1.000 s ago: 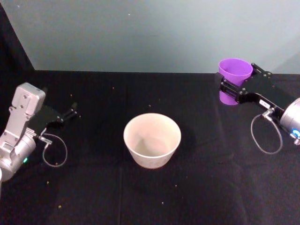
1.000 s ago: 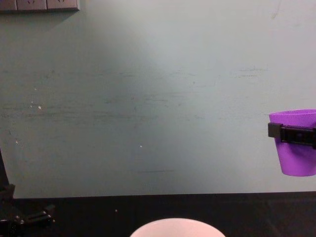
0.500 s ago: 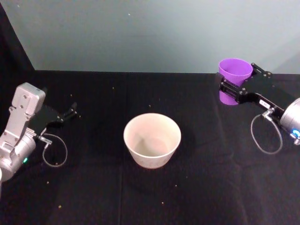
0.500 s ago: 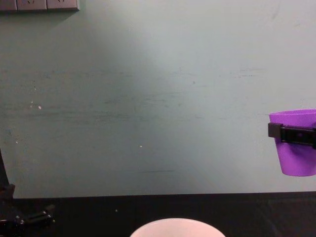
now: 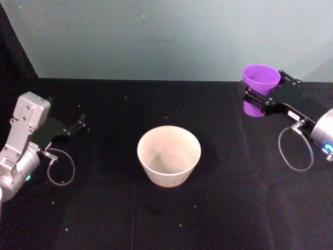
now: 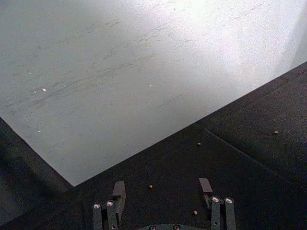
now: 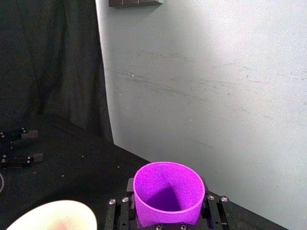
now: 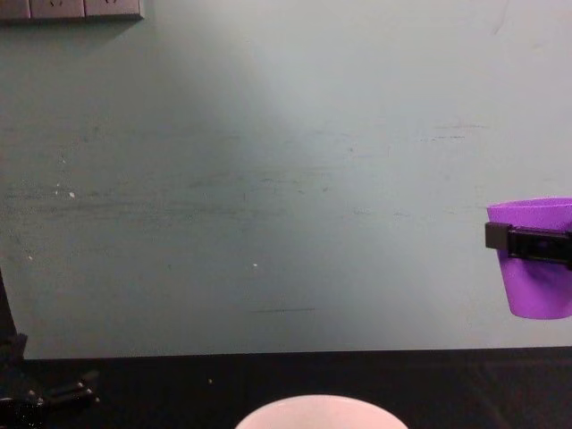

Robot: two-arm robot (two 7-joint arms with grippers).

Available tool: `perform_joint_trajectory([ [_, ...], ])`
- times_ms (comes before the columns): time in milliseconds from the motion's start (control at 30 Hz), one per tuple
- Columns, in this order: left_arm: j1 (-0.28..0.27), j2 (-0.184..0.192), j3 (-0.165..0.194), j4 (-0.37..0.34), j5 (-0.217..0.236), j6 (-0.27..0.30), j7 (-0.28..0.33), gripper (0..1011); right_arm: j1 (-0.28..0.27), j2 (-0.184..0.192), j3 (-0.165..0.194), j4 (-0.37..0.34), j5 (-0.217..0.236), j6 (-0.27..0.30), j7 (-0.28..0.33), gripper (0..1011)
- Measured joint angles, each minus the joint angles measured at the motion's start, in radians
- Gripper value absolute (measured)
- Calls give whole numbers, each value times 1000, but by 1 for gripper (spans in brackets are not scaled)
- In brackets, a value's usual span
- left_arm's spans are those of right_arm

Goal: Pick up the cup and pour the mung beans from the cup into the bowl.

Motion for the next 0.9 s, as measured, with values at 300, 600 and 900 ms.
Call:
perform_joint_trajectory([
  [300, 0, 0, 0, 0, 0, 0, 0, 1000, 0, 0, 0, 0, 0, 0, 0, 735],
  [600, 0, 0, 0, 0, 0, 0, 0, 1000, 0, 0, 0, 0, 0, 0, 0, 735],
  [900, 0, 0, 0, 0, 0, 0, 0, 1000, 0, 0, 0, 0, 0, 0, 0, 735],
])
